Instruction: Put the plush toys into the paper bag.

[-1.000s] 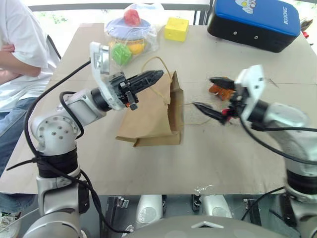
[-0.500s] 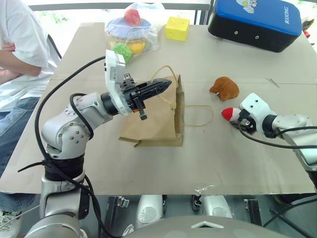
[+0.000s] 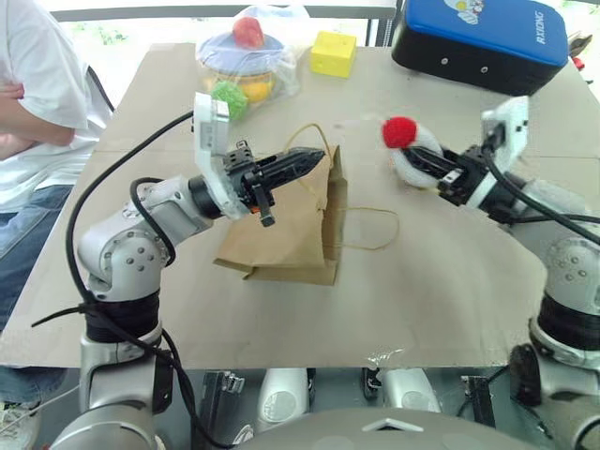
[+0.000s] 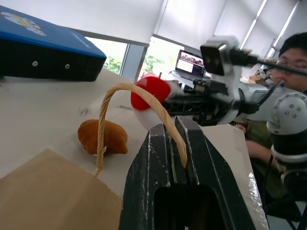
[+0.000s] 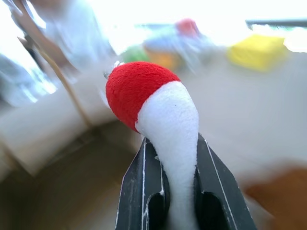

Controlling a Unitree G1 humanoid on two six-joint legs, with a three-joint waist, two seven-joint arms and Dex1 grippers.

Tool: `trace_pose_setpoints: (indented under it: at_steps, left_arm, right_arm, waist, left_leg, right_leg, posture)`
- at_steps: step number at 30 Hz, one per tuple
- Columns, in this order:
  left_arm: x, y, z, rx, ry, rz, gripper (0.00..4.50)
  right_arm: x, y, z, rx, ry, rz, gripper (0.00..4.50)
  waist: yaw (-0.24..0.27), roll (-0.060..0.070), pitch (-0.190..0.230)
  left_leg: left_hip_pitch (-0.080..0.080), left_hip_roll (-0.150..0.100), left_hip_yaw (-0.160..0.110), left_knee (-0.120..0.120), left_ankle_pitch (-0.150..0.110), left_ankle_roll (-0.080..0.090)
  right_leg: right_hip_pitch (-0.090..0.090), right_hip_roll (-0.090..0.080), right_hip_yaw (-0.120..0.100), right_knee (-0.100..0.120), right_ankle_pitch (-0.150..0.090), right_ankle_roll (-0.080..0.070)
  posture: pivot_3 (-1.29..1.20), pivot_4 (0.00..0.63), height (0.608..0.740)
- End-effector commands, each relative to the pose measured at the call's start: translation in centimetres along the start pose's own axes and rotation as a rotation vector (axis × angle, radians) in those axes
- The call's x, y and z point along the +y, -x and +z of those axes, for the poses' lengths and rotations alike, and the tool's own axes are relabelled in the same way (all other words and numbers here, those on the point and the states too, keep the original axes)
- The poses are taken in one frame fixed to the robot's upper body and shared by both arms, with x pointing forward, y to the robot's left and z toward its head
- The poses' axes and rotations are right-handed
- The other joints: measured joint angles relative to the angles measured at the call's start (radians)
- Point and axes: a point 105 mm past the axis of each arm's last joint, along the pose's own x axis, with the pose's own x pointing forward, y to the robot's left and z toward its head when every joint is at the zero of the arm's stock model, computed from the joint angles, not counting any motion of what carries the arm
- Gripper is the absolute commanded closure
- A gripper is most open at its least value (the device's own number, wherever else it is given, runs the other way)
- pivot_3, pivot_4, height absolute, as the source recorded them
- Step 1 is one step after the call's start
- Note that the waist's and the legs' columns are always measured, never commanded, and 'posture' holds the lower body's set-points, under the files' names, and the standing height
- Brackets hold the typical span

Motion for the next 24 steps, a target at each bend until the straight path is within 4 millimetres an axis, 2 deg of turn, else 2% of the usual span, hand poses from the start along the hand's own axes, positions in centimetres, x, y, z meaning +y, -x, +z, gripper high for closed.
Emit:
trace_pose_setpoints:
  at_steps: [1, 4, 7, 14, 20, 23, 24]
  left_arm:
    - [-0.2, -0.2, 1.8, -0.089, 0.029, -0.017, 4.50]
    - [-0.5, -0.2, 3.1, -0.185, 0.092, -0.041, 4.50]
    - [-0.6, -0.2, 3.3, -0.197, 0.103, -0.025, 4.50]
    - [-0.5, 0.3, 3.8, -0.223, 0.114, 0.012, 4.50]
    - [-1.2, 0.1, 3.1, -0.188, 0.108, -0.014, 4.50]
    - [-1.3, 0.1, 3.1, -0.185, 0.111, -0.022, 4.50]
    - [-1.3, 0.2, 3.0, -0.183, 0.109, -0.018, 4.50]
  right_arm:
    - [3.5, -1.5, 0.9, -0.073, -0.109, 0.138, 4.45]
    - [5.2, -3.3, -2.8, 0.028, -0.193, 0.205, 4.45]
    - [5.6, -3.7, -4.9, 0.085, -0.188, 0.221, 4.45]
    - [4.5, -2.8, -6.5, 0.127, -0.190, 0.206, 4.45]
    - [4.0, -3.0, -8.4, 0.264, -0.025, 0.191, 4.45]
    - [3.9, -3.5, -8.0, 0.245, -0.046, 0.198, 4.45]
    - [3.7, -3.6, -7.1, 0.193, -0.104, 0.194, 4.45]
  waist:
    - [0.005, 0.000, 0.000]
    - [0.005, 0.000, 0.000]
    - [0.004, 0.000, 0.000]
    - [0.004, 0.000, 0.000]
    - [0.001, 0.000, 0.000]
    - [0.002, 0.000, 0.000]
    - [0.002, 0.000, 0.000]
  left_leg:
    - [-0.001, 0.000, 0.000, 0.000, 0.000, 0.000]
    - [-0.002, 0.000, -0.002, 0.000, 0.000, 0.000]
    - [-0.003, -0.001, -0.002, 0.001, 0.000, 0.000]
    - [-0.004, -0.002, -0.003, 0.001, 0.000, 0.000]
    - [-0.004, -0.002, -0.003, 0.001, 0.000, 0.000]
    - [-0.004, -0.002, -0.003, 0.001, 0.000, 0.000]
    - [-0.004, -0.002, -0.003, 0.001, 0.000, 0.000]
  right_leg:
    - [0.000, 0.000, 0.000, 0.000, 0.000, 0.000]
    - [0.000, -0.001, 0.000, -0.002, 0.000, 0.000]
    - [0.000, -0.002, -0.001, -0.002, 0.000, 0.000]
    - [-0.001, -0.001, -0.001, -0.002, 0.000, 0.000]
    - [-0.001, -0.001, -0.001, -0.002, 0.000, 0.000]
    - [-0.001, 0.000, -0.001, -0.001, 0.000, 0.000]
    - [-0.001, 0.000, -0.001, -0.001, 0.000, 0.000]
  posture:
    - [0.00, 0.150, 0.740]
    - [0.00, 0.150, 0.740]
    - [0.00, 0.150, 0.740]
    - [0.00, 0.150, 0.740]
    - [0.00, 0.150, 0.740]
    - [0.00, 0.150, 0.740]
    - [0.00, 0.150, 0.740]
